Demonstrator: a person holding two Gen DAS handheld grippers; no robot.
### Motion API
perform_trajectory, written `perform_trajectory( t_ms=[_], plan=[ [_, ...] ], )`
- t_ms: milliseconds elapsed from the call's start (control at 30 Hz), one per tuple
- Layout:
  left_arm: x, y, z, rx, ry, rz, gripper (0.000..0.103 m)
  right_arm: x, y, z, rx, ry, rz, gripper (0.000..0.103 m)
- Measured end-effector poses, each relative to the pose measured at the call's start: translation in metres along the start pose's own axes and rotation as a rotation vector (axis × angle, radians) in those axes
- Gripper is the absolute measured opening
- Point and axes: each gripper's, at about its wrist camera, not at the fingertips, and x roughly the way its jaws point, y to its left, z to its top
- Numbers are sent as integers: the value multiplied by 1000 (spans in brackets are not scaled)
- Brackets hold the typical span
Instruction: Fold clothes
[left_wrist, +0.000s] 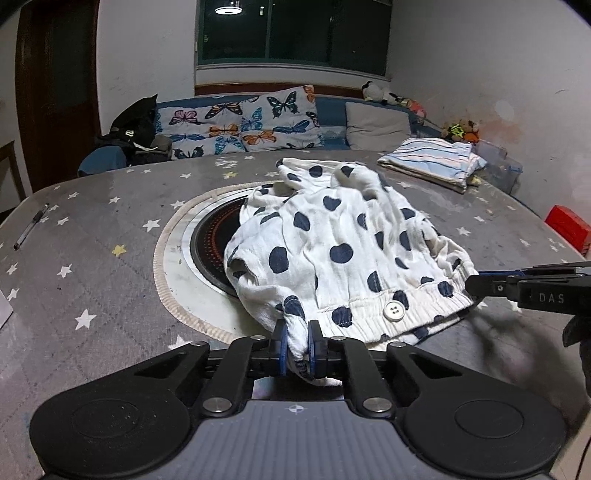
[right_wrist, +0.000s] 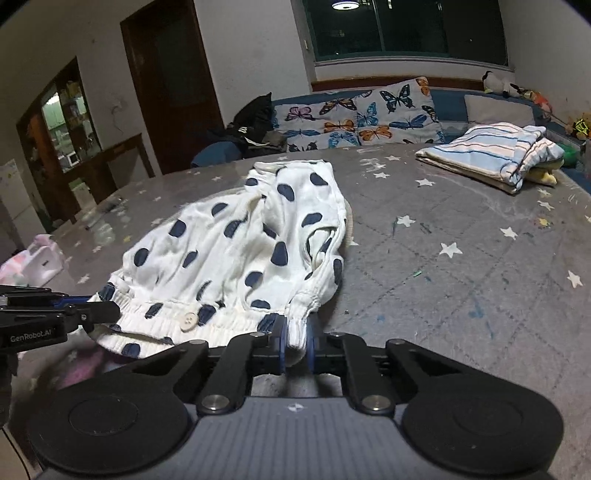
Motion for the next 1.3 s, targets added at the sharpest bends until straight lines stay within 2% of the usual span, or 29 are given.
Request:
perform_trajectory(
  t_ms=[300,600,700,900,1000,1067,1133,1300],
  plan=[
    [-41,-3,-13,31,5,-95,11,-42,9,-12,-61,17,75,9],
    [-72,-8,-39,66,77,-204,11,-78,24,-36,-143,114,149,9],
    [-73,-5,-42,76,93,-207,13,-85,25,-38,-163,132,163,16],
    [-88,1,-32,85,43,-217,27,-90,18,-20,-153,95,163,19],
    [-96,2,-25,89,2,-233,36,-87,15,-7,-163,67,142,19],
    [-99,4,-20,89,-23,-235,38,-83,12,1,-165,53,124,22],
    [-100,5,-13,87,-47,-233,44,-76,9,10,-170,41,110,23],
    [-82,7,2,72,-69,-208,44,-54,3,34,-170,21,100,24]
  ],
)
